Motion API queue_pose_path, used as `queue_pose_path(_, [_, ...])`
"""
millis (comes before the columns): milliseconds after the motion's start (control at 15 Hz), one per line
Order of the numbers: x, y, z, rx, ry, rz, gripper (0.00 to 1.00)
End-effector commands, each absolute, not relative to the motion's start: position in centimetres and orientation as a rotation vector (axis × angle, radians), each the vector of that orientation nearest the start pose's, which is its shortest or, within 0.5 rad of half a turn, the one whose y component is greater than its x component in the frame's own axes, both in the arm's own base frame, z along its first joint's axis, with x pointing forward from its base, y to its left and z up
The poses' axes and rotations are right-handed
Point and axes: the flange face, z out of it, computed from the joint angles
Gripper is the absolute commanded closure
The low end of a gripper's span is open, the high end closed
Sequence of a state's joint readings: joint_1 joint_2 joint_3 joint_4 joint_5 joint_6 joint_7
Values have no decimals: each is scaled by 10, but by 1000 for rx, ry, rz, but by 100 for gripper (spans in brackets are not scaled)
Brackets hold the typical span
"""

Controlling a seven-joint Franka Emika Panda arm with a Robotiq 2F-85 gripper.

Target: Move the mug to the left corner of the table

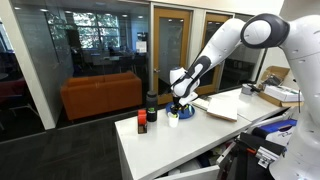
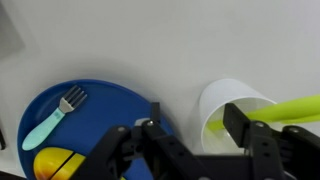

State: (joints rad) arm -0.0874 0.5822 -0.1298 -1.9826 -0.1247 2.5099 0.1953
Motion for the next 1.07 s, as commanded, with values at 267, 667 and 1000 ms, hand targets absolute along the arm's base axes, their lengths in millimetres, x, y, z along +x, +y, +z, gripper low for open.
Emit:
queue_pose_path(267, [595, -129, 167, -3239, 459, 58, 92])
queue_pose_path(667, [595, -132, 173, -3204, 449, 60, 99])
queue_pose_path(1000, [592, -134, 193, -3183, 270, 54, 99])
